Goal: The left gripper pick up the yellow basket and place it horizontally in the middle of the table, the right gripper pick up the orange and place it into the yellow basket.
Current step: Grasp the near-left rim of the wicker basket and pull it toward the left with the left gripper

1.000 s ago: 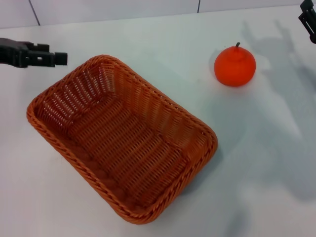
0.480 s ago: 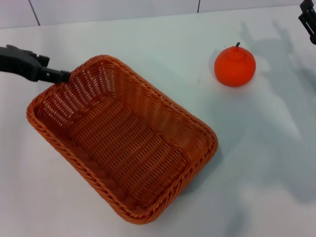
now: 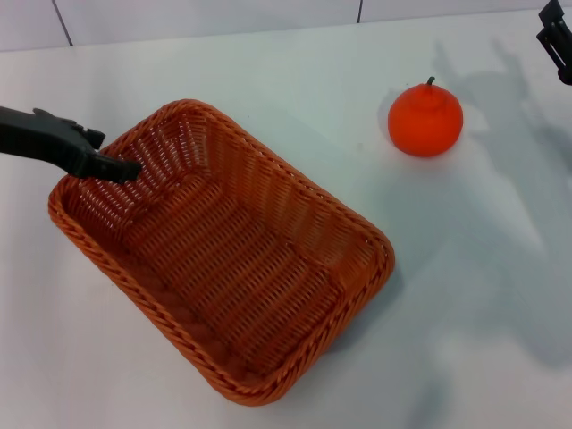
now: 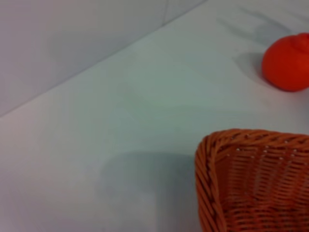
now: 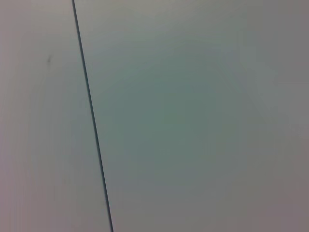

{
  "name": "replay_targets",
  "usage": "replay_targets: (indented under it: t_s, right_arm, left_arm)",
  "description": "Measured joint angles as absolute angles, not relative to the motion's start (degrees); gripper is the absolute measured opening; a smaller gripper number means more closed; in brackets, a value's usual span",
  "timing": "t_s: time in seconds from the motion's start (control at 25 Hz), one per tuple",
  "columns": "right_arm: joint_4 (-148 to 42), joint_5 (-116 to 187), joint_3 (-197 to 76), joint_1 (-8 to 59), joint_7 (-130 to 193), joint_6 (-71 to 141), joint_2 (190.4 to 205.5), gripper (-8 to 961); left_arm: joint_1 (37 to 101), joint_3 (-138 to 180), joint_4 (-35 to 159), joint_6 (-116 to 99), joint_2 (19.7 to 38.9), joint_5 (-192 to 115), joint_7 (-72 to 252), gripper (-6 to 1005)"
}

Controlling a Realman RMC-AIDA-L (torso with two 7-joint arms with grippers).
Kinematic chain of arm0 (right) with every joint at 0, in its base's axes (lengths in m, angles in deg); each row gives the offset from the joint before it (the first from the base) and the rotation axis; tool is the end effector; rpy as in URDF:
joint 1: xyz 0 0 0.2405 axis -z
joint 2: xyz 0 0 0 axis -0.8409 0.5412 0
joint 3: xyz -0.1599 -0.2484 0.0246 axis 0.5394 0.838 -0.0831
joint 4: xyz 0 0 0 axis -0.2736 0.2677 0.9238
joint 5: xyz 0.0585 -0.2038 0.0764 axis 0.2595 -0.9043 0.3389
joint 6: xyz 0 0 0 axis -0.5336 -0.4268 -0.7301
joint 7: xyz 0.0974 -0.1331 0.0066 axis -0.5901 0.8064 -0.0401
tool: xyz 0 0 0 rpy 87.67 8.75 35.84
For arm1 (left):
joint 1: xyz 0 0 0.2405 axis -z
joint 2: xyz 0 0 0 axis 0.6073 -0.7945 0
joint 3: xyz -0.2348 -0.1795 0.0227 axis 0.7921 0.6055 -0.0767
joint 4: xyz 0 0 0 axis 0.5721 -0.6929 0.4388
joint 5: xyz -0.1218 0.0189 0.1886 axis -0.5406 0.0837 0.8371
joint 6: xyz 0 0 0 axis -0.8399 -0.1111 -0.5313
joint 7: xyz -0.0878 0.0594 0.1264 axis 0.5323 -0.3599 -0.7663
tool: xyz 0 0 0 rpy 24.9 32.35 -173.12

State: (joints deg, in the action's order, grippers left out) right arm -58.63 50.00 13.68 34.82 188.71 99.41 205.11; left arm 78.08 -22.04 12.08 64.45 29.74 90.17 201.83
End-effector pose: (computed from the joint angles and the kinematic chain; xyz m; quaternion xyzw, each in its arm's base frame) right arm 0.3732 0.3661 -0.0047 -0.2639 -0.6349 -0.6034 0.4039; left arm -0.2756 0.4451 0.0070 -0.9365 -0.2967 0.0200 0.1858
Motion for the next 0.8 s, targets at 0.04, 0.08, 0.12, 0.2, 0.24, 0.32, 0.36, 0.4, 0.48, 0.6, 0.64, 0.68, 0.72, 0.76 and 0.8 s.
replay_targets:
  t_s: [0.04,0.08,0.12,0.2,0.24,0.32,0.36,0.4,0.48,0.6,0.64,0.68,0.72,0.76,0.8]
  right_arm:
    - [-58.63,50.00,13.68,34.82,188.71,99.41,205.11,939]
    - [-58.64,50.00,13.68,34.82,188.71,99.40,205.11,939]
    - [-58.63,50.00,13.68,34.82,188.71,99.36,205.11,939]
    - [-58.63,50.00,13.68,34.82,188.71,99.17,205.11,939]
    - [-58.63,50.00,13.71,34.82,188.71,99.11,205.11,939]
    - [-58.63,50.00,13.81,34.82,188.71,99.07,205.11,939]
    - [-58.63,50.00,13.85,34.82,188.71,99.06,205.11,939]
    - [-58.64,50.00,13.89,34.82,188.71,99.01,205.11,940]
    - [-58.64,50.00,14.03,34.82,188.71,98.92,205.12,940]
    - [-58.64,50.00,14.14,34.82,188.71,98.90,205.11,940]
    - [-58.64,50.00,14.14,34.82,188.70,98.90,205.12,940]
    - [-58.64,50.00,14.14,34.82,188.66,98.89,205.12,940]
    - [-58.64,50.00,14.14,34.82,188.55,98.88,205.12,940]
    - [-58.64,50.00,14.14,34.82,188.41,98.88,205.11,940]
    - [-58.64,50.00,14.14,34.82,188.26,98.88,205.11,940]
  left_arm:
    - [78.04,-22.23,12.07,64.30,30.02,90.41,201.71,825]
    - [78.00,-22.55,12.05,64.17,30.28,90.63,201.62,825]
    - [77.92,-23.52,12.03,63.84,30.66,90.78,201.56,825]
    - [77.90,-24.02,12.02,63.65,30.83,90.79,201.56,825]
    - [77.91,-24.27,12.02,63.40,30.96,90.80,201.56,825]
    - [77.91,-24.57,12.01,62.85,31.30,90.95,201.57,825]
    - [77.90,-24.66,12.01,62.64,31.49,91.19,201.57,825]
    - [77.91,-24.72,12.01,62.36,31.71,91.36,201.58,825]
    - [77.85,-24.75,12.01,61.93,31.99,91.60,201.59,824]
    - [77.76,-24.85,12.01,61.29,32.29,91.75,201.56,824]
    - [77.73,-24.90,12.01,61.03,32.39,91.88,201.47,824]
    - [77.68,-24.90,12.01,60.78,32.46,92.02,201.37,824]
    - [77.64,-24.92,12.01,60.60,32.53,92.07,201.27,824]
    - [77.59,-24.92,12.01,60.40,32.60,92.15,201.21,824]
    - [77.56,-24.93,12.04,60.33,32.61,92.24,201.21,824]
